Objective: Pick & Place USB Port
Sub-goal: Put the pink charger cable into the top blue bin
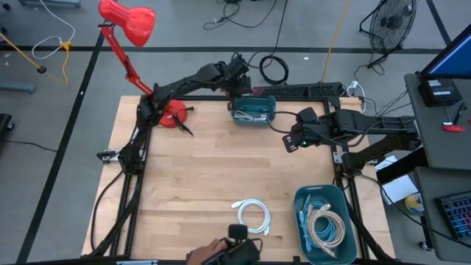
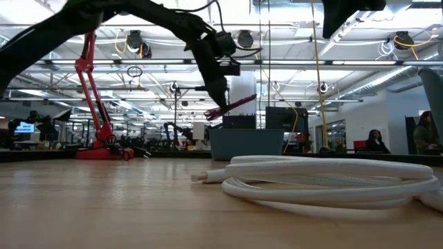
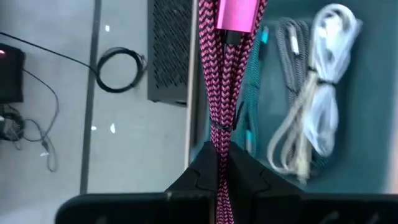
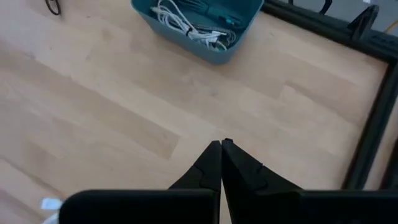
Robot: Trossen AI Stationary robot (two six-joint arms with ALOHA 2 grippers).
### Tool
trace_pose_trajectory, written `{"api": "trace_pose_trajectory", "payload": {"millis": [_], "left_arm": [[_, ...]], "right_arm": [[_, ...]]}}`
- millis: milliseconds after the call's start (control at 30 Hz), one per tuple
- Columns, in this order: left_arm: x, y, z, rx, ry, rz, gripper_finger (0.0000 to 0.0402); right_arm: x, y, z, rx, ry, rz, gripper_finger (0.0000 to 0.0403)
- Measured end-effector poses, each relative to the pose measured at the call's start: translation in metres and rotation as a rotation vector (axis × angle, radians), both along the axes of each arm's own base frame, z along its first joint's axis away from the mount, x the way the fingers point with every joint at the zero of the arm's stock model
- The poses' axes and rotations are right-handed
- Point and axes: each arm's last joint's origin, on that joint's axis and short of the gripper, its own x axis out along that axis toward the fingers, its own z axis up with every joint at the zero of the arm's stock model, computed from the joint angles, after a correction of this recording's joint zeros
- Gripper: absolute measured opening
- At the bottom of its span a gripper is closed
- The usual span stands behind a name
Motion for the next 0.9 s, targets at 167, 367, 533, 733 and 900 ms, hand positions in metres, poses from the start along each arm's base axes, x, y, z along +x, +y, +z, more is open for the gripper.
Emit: {"api": "trace_pose_trajectory", "payload": {"millis": [167,367,533,733,900], "left_arm": [[0.027,-0.007,-0.004,-0.029,-0.071,-0.047,0.001],[0.046,-0.017,-0.01,-0.022,-0.11,-0.075,0.001],[0.05,-0.018,-0.029,-0.059,-0.066,-0.064,0.001],[0.056,-0.017,-0.048,-0.078,-0.044,-0.052,0.001],[0.056,-0.015,-0.051,-0.071,-0.032,-0.039,0.001]], "right_arm": [[0.008,-0.001,-0.014,0.038,-0.015,0.006,0.0],[0.008,0.0,-0.022,0.071,0.017,0.018,0.0],[0.008,0.0,-0.022,0.083,0.018,0.033,0.0],[0.003,0.001,-0.019,0.095,0.009,0.053,0.0],[-0.001,0.0,-0.016,0.093,-0.007,0.052,0.0]]}}
